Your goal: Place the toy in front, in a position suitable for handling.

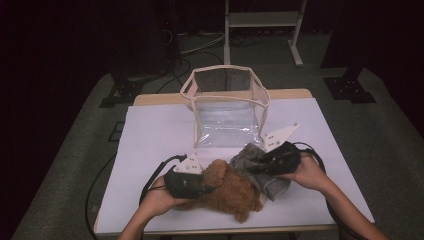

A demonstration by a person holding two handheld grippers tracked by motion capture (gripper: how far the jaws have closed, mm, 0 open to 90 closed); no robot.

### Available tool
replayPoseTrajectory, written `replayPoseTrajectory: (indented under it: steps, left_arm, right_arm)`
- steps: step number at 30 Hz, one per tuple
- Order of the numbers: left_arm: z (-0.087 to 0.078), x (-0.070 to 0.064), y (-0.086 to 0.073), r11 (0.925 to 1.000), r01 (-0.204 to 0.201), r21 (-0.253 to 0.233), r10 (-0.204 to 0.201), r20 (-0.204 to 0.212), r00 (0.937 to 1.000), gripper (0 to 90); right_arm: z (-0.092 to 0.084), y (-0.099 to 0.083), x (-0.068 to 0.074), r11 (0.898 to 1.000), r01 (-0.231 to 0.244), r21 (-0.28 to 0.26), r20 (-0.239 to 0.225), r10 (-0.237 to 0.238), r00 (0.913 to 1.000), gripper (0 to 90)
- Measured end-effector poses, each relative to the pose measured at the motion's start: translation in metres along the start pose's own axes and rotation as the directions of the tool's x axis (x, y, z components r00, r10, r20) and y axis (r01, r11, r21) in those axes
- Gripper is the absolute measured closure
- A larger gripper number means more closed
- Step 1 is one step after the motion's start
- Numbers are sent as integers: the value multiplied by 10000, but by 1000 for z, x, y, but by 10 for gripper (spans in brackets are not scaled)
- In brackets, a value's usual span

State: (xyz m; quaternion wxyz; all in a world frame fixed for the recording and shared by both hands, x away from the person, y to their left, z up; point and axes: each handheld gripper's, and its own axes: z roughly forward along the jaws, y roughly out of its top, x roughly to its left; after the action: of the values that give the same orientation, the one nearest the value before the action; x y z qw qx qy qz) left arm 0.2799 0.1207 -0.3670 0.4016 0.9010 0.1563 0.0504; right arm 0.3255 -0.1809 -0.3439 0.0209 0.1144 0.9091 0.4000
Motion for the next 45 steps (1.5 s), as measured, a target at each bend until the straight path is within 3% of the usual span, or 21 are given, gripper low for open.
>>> replayPoseTrajectory:
  steps: [2,6,10,12,15,20,25,29,33,37,40,45]
  left_arm:
    - [1,0,0,10000,70,-19,-70,67,10000,662]
    - [2,0,2,9999,-92,53,91,119,9999,662]
    - [2,-1,3,9997,-191,125,190,105,9998,661]
    - [1,-2,3,9996,-232,146,231,119,9997,661]
    - [0,-2,2,9998,-170,69,169,101,9998,660]
    - [2,-1,5,9996,-265,78,265,46,9996,661]
    - [5,-3,10,9986,-452,288,450,58,9990,661]
    - [4,-2,9,9987,-438,244,436,106,9990,661]
    - [3,-2,8,9993,-349,125,347,109,9993,661]
    - [4,-1,9,9994,-331,120,329,125,9994,662]
    - [7,-1,15,9988,-444,199,442,104,9990,668]
    - [13,-1,24,9982,-536,260,534,80,9985,668]
  right_arm:
    - [-9,-9,-9,9993,-381,-1,222,381,9990,790]
    - [-16,-1,-9,9996,-249,-109,362,252,9990,789]
    - [-2,18,-6,9996,157,-219,95,-155,9998,789]
    - [5,19,-6,9997,201,-114,-2,-201,9998,789]
    - [9,9,-12,9998,-161,-94,-150,160,9998,789]
    - [0,-11,-20,9976,-695,-38,-61,695,9976,790]
    - [-8,6,-12,9995,-206,-235,172,211,9996,790]
    - [0,17,-11,9997,57,-237,86,-55,9999,790]
    - [5,3,-20,9991,-417,-79,-67,417,9991,790]
    - [-3,-13,-24,9966,-818,-63,156,819,9965,790]
    - [-13,-4,-16,9981,-542,-277,287,550,9981,790]
    - [-10,24,6,9966,270,-774,-214,-288,9994,790]
